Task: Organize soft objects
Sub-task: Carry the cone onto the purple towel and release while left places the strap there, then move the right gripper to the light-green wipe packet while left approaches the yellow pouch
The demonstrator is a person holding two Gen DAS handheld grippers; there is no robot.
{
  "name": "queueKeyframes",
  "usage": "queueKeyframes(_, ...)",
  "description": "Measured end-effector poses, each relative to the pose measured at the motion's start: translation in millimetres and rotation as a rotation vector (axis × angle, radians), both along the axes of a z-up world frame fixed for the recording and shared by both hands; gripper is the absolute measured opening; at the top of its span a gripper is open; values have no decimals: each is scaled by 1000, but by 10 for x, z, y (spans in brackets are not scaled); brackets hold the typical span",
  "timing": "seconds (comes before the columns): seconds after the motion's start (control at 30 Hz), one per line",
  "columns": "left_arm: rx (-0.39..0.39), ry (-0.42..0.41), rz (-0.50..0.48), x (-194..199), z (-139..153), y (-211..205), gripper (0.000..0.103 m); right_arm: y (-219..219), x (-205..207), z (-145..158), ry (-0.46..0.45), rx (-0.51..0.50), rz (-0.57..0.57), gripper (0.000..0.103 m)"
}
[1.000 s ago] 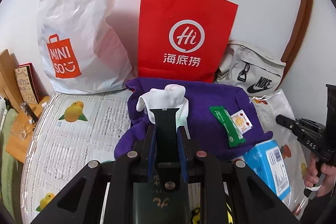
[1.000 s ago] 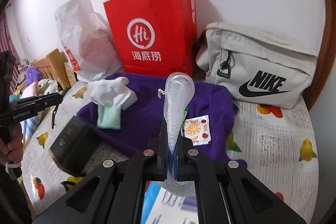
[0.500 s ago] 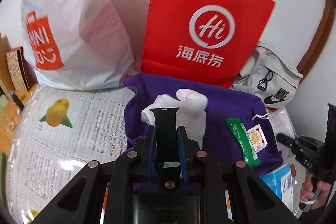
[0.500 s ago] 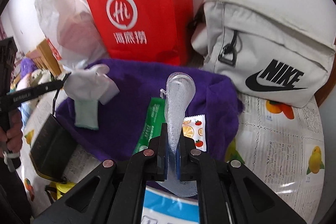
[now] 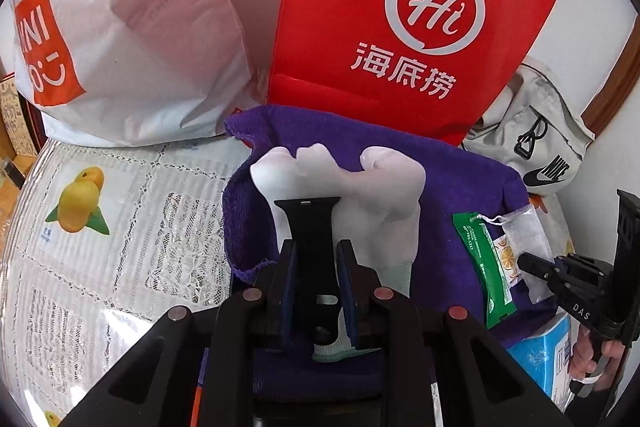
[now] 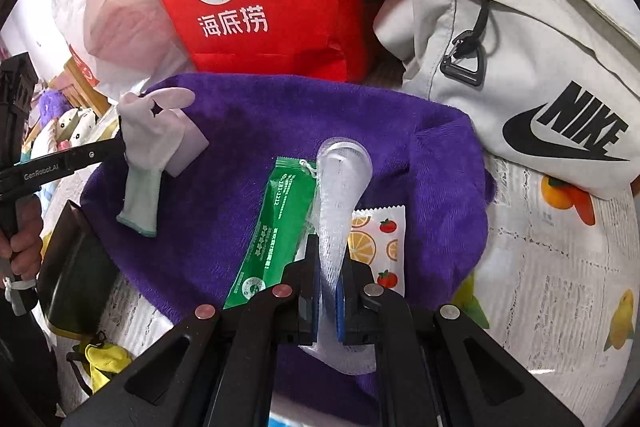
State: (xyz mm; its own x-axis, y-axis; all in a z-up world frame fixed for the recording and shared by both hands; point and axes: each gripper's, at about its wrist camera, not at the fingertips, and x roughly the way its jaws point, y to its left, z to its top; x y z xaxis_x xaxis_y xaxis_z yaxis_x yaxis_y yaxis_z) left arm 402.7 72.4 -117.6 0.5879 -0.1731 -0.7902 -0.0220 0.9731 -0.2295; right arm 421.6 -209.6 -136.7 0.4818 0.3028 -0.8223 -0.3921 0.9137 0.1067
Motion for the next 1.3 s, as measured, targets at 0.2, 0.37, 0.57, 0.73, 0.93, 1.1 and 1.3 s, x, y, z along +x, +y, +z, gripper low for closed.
queueKeyframes(0.2,-14,20,-5,13,-27,12,19,45,9,1,0,-12,3,48)
queueKeyframes(0.37,-41,33,-10,-33,1,33,27,14,-46,99,-42,-2,-7,67)
queueKeyframes(0.57,-3,-14,-8,-222,181,40,51,-54,-165,240,-83,-12,-59,68)
queueKeyframes(0.73,26,-57,8,-454,355,87,51,-136,-392,433,-119,73,-93,68)
queueKeyframes(0.93,16,-129,-25,-830,532,137,51,-44,-931,658,-169,82,-87,68)
queueKeyframes(1.1,3,-95,-13,-1122,517,202,53,112,-1511,628,-137,84,-58,68)
queueKeyframes(1.3,5,-52,-17,-1485,376,250,53,142,-2297,381,-73,114,-80,68)
